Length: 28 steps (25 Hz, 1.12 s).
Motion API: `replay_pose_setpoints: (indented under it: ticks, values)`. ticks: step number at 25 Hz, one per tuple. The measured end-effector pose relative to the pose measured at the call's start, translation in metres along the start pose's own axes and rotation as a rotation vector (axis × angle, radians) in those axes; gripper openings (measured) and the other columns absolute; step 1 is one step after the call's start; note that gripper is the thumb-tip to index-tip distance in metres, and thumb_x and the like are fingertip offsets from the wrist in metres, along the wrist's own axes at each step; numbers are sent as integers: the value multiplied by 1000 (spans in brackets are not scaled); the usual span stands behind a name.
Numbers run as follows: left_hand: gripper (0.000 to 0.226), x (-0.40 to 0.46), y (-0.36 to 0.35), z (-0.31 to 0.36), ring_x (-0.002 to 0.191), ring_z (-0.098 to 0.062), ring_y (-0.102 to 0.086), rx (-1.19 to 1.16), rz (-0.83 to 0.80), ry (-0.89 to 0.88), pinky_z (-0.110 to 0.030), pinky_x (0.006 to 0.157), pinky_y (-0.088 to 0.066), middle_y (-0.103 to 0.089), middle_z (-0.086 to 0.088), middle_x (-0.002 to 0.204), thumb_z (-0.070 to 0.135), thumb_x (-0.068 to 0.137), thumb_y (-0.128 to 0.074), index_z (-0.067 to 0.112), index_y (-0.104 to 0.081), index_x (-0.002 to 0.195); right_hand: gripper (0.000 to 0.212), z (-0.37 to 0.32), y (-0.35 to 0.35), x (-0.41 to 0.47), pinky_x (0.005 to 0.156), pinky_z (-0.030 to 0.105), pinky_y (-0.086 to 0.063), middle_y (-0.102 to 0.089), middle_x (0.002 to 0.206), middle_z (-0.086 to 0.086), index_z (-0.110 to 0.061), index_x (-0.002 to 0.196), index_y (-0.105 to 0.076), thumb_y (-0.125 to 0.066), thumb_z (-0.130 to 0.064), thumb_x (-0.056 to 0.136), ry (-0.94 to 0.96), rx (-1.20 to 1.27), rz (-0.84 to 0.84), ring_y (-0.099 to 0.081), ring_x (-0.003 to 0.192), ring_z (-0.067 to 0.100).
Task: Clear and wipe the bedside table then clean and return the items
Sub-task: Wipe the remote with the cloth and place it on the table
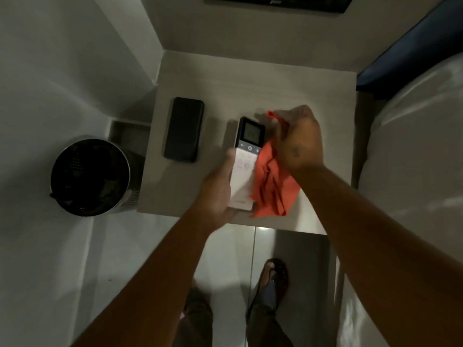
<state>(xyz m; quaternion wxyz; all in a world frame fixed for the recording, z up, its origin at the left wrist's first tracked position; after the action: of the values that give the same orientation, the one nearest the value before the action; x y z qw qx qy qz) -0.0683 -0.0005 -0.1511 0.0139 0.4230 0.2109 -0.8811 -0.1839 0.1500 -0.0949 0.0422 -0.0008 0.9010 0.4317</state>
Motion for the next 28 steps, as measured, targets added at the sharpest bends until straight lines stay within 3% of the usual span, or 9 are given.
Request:
replay_pose_setpoints:
  ticks: [2, 5, 8, 11, 15, 20, 24, 26, 28]
  values:
    - [50, 21, 0, 35, 69, -20, -75, 263, 59, -99, -32, 60, -59, -78, -5, 83, 63, 74, -75, 19, -79, 96, 32, 22, 2, -20, 89, 33, -52, -57, 120, 12, -24, 125, -66, -53, -38, 100, -8, -89, -52, -59, 104, 24]
    - [52, 48, 2, 75, 76, -12, -75, 611, 222, -213, -24, 59, -58, -78, 0, 90, 35, 60, -95, 15, -75, 103, 44, 42, 2, -55, 91, 40, -53, -48, 135, 9, -24, 138, -48, -46, -49, 102, -91, -18, -37, -57, 112, 23]
    - [39, 59, 4, 83, 68, -3, -66, 788, 364, -224, -12, 40, -47, -69, 8, 81, 24, 64, -91, 19, -68, 95, 36, 47, -1, -63, 96, 46, -54, -46, 135, 10, -22, 138, -47, -39, -39, 107, -111, 7, -8, -59, 115, 30]
    - [37, 51, 14, 78, 60, -5, -60, 857, 466, -216, -13, 32, -42, -60, 7, 78, 35, 72, -84, 21, -59, 95, 32, 51, -8, -60, 90, 52, -56, -44, 135, 10, -24, 135, -47, -38, -34, 106, -151, -59, -47, -59, 111, 32]
    - [55, 44, 12, 79, 67, -22, -69, 1424, 419, -139, -25, 54, -57, -59, 3, 71, 68, 77, -65, 18, -62, 99, 23, 51, -12, -58, 80, 50, -57, -44, 129, 11, -20, 121, -49, -48, -31, 101, -172, -149, -48, -59, 104, 34]
    - [65, 57, 9, 87, 73, -28, -67, 1654, 352, 36, -38, 76, -62, -59, -7, 75, 77, 79, -58, 16, -50, 99, 14, 54, -16, -55, 71, 37, -39, -55, 116, 13, -14, 105, -57, -47, -24, 102, -170, -200, -55, -53, 109, 36]
    - [77, 55, 10, 84, 83, -32, -73, 1717, 314, 185, -33, 71, -60, -72, -17, 95, 81, 83, -53, 11, -63, 115, 18, 55, -15, -47, 89, 36, -44, -57, 124, 17, -7, 110, -63, -52, -13, 97, -225, -69, -197, -52, 118, 37]
    - [78, 44, -3, 92, 66, -26, -68, 1770, 329, 176, -26, 54, -51, -70, -14, 85, 79, 81, -58, 8, -67, 114, 24, 46, 12, -48, 103, 35, -43, -61, 126, 19, -6, 114, -67, -53, -8, 94, -233, 54, -249, -56, 119, 37]
    - [75, 24, -32, 101, 56, -23, -61, 1810, 336, 133, -25, 46, -45, -70, -14, 84, 74, 78, -68, 4, -70, 106, 24, 28, 74, -62, 95, 36, -50, -67, 112, 20, -7, 107, -71, -55, -10, 91, -132, 142, -120, -62, 106, 37]
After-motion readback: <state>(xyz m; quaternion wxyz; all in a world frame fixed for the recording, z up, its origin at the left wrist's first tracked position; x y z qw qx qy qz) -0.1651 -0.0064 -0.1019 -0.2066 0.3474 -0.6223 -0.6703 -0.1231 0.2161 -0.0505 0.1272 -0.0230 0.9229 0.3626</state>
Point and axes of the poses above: each hand's wrist, its own x-axis towards the middle knuckle, its own y-axis out of the back of the hand, z = x × y, the point moved 9 cm from there along x, towards the middle knuckle
